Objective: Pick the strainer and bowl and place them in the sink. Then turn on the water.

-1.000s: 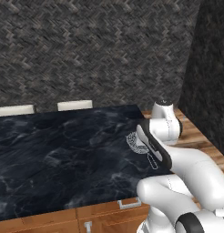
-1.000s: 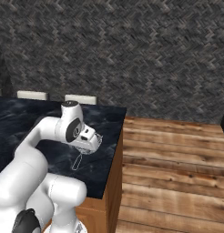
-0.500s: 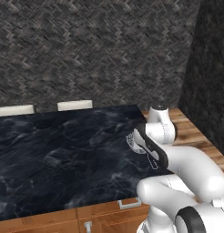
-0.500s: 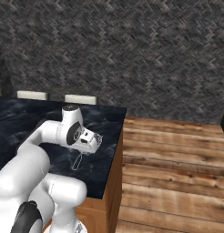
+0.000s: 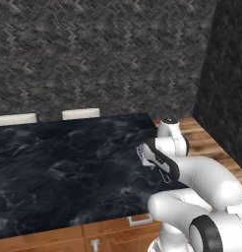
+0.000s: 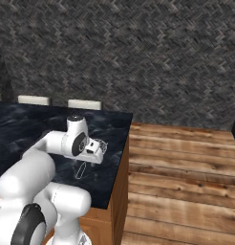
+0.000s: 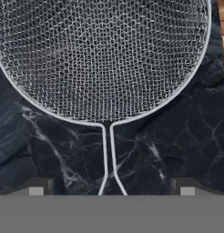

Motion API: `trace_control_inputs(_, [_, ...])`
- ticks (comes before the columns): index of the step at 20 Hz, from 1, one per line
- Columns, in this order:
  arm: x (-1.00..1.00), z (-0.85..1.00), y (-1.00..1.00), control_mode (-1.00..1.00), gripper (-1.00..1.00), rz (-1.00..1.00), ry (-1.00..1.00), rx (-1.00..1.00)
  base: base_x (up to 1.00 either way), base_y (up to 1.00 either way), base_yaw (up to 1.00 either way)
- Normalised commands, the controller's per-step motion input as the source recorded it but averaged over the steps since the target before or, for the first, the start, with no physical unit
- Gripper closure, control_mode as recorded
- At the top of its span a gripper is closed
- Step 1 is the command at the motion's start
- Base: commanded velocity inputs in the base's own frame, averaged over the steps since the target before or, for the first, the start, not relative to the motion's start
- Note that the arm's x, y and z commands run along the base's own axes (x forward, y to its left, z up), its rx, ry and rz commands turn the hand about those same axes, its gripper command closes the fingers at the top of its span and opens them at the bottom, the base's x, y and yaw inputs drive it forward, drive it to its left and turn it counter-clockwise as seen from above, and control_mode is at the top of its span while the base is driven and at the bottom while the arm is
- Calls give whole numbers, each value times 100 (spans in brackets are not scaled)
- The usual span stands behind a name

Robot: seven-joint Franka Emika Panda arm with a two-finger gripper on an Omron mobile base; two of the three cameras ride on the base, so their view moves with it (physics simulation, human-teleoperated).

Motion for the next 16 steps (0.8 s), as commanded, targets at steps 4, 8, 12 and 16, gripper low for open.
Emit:
trace_control_inputs(4, [7,-26,0,-100,-100,4,3,0,0,0,0])
trace_control_inputs(8, [3,-25,0,-100,-100,6,4,0,0,0,0])
trace_control_inputs(12, [8,-19,0,-100,-100,5,5,0,0,0,0])
trace_control_inputs(16, [9,-16,0,-100,-100,5,5,0,0,0,0])
